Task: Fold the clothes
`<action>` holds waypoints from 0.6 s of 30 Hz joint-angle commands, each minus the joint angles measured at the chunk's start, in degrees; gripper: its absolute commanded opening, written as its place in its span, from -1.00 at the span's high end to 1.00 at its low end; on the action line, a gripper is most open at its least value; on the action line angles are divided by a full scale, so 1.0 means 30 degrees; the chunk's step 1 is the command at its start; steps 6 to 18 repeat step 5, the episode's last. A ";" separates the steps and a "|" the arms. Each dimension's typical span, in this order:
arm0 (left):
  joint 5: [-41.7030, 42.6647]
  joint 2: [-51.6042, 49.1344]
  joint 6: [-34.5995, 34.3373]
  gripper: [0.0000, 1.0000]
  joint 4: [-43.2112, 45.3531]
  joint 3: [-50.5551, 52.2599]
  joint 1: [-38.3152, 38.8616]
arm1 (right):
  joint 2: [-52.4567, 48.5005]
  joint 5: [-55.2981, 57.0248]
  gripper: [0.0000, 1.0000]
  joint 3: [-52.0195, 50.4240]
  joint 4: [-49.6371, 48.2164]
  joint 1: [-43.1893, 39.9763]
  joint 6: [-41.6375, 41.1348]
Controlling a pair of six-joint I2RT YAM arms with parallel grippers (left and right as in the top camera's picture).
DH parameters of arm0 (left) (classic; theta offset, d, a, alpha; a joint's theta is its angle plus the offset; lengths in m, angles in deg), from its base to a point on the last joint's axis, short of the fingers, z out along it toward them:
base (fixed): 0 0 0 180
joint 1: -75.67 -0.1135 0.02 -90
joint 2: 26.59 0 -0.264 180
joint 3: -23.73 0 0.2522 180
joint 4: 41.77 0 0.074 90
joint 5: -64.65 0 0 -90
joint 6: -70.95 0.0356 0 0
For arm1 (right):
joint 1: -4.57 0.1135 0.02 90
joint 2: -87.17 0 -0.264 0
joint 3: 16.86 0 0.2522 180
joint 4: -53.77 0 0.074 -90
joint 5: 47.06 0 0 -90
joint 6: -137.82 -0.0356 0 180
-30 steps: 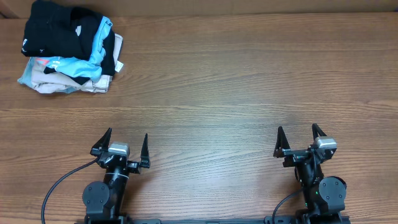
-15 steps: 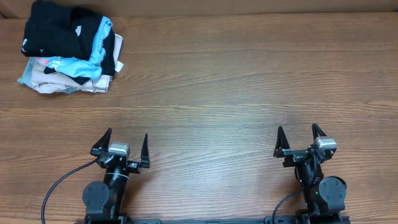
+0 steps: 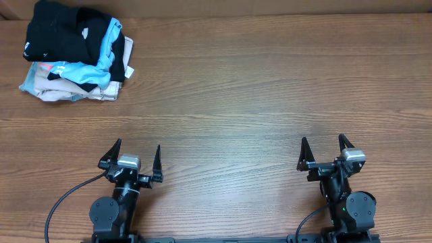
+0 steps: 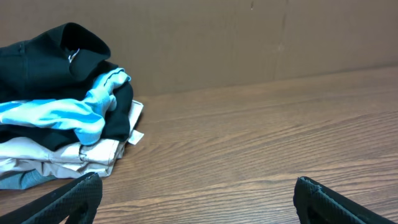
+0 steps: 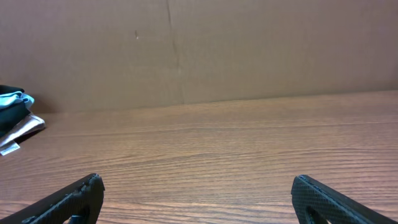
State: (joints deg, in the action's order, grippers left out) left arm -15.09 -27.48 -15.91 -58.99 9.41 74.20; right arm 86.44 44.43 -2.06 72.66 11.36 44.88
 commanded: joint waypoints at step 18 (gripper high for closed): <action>-0.0204 0.0211 0.0240 -1.00 -0.0036 0.0095 0.0109 | 0.0189 0.0124 -1.00 -0.0197 -0.0153 0.0080 0.0000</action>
